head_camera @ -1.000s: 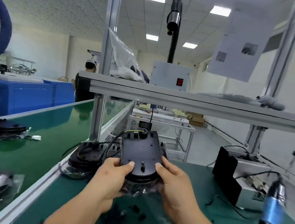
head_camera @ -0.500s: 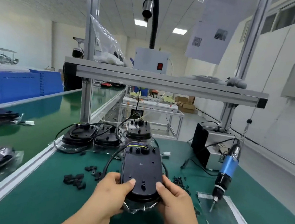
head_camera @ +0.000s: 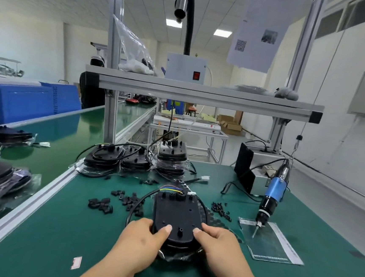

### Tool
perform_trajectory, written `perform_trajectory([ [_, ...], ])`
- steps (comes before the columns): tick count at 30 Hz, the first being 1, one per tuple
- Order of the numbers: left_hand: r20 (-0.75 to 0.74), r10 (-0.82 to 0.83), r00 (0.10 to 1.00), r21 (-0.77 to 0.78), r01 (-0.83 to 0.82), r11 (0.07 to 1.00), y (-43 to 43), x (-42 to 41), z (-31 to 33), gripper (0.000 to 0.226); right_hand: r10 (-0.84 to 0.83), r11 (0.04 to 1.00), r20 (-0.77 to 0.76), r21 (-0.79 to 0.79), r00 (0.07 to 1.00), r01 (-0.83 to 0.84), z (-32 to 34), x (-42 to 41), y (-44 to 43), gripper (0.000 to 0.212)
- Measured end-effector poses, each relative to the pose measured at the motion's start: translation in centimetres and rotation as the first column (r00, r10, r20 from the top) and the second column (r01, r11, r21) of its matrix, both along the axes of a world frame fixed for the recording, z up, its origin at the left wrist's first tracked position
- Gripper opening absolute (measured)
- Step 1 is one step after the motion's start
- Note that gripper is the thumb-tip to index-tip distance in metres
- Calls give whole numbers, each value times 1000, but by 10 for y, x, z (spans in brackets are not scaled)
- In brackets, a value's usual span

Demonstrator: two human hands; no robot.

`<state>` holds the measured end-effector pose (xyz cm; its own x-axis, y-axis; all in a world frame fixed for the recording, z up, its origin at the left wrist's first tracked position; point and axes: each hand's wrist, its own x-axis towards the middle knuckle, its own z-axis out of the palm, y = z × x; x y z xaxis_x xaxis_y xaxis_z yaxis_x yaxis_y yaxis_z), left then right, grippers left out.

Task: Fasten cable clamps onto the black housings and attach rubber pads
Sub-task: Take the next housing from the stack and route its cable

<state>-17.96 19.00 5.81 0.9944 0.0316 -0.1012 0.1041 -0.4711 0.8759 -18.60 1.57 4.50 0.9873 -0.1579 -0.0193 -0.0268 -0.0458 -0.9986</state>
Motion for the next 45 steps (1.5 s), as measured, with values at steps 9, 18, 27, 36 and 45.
perform_trajectory([
  [9, 192, -104, 976, 311, 40, 950, -3, -21, 1, 90, -66, 980, 112, -179, 991, 86, 5, 2, -13, 35],
  [18, 756, -328, 566, 446, -79, 892, 9, -8, 70, 25, -43, 988, 310, 156, 950, -7, 58, 25, -12, 32],
  [27, 826, -279, 490, 360, -78, 930, 24, 71, 148, 21, 1, 960, 495, -245, 869, 139, 99, 83, -12, 6],
  [36, 812, 31, 583, -10, -39, 999, 27, 132, 177, 23, -60, 924, 473, -306, 879, 227, 103, 135, -26, 44],
  [45, 782, -37, 622, 436, -503, 747, 32, 156, 165, 47, 12, 979, 260, 196, 965, -65, 82, 155, 1, 40],
])
